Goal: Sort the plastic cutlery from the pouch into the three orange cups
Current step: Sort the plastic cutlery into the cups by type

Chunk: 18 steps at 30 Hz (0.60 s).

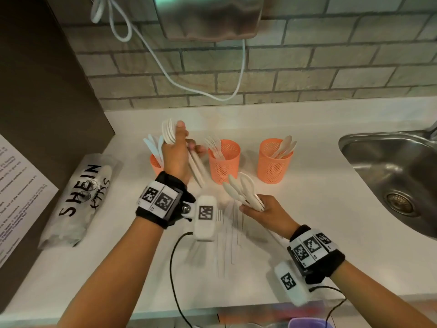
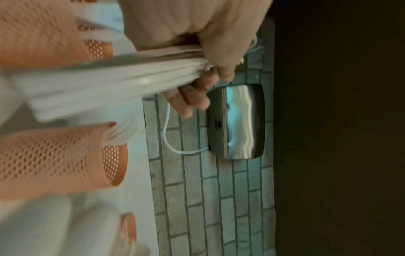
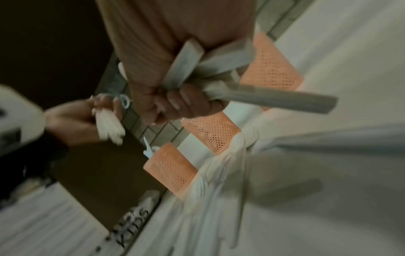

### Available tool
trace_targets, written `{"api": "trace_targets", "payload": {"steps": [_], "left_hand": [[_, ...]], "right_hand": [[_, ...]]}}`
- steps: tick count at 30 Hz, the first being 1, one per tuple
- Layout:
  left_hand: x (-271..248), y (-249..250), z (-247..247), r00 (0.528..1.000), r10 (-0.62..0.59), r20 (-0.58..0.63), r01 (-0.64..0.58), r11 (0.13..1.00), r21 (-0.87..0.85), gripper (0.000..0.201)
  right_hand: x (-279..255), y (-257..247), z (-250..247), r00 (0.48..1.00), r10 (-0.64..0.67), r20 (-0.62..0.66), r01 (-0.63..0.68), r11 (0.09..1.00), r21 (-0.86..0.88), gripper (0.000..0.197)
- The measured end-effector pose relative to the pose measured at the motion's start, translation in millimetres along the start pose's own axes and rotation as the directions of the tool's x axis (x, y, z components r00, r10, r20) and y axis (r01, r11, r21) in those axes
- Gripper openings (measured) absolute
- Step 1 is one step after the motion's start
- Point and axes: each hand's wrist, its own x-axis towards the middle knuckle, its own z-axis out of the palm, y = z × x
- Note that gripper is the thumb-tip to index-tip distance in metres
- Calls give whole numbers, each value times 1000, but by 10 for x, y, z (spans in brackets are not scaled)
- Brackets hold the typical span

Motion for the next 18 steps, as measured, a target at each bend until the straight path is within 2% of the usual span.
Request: {"api": "trace_targets", "payload": {"steps": [2,4,6,8,11,14,16,18], "left_hand": [[27,30,-98,999,-10,41,5,992,126,20],[15,-48,-197,986,-95,137,53,957,285,13],[-55,-198,-267,948,-209,240,95,906,412,13],[-160,-354,-288,895,-310,322,129,869,477,13],[-322,-476,-226,805,-418,422,206,863,462,12],[-432,-522,-108,706,-493,509,338,866,369,10],[-481,-558,-36,680,-500,537,372,866,335,14],[-512,-573,19,691,-498,524,376,866,328,21]], "right_hand": [[-47,-26,-44,991,72,115,-96,970,222,30],[-71,-44,-83,967,71,243,-168,899,404,35],[-62,-74,-105,933,31,358,-236,804,545,51],[-36,-108,-112,898,-16,439,-295,718,631,53],[-12,-179,-105,842,-77,534,-361,656,663,42],[-1,-209,-71,780,-128,613,-423,614,666,33],[6,-225,-59,741,-185,646,-457,566,686,22],[7,-243,-68,713,-219,666,-491,522,698,15]]}}
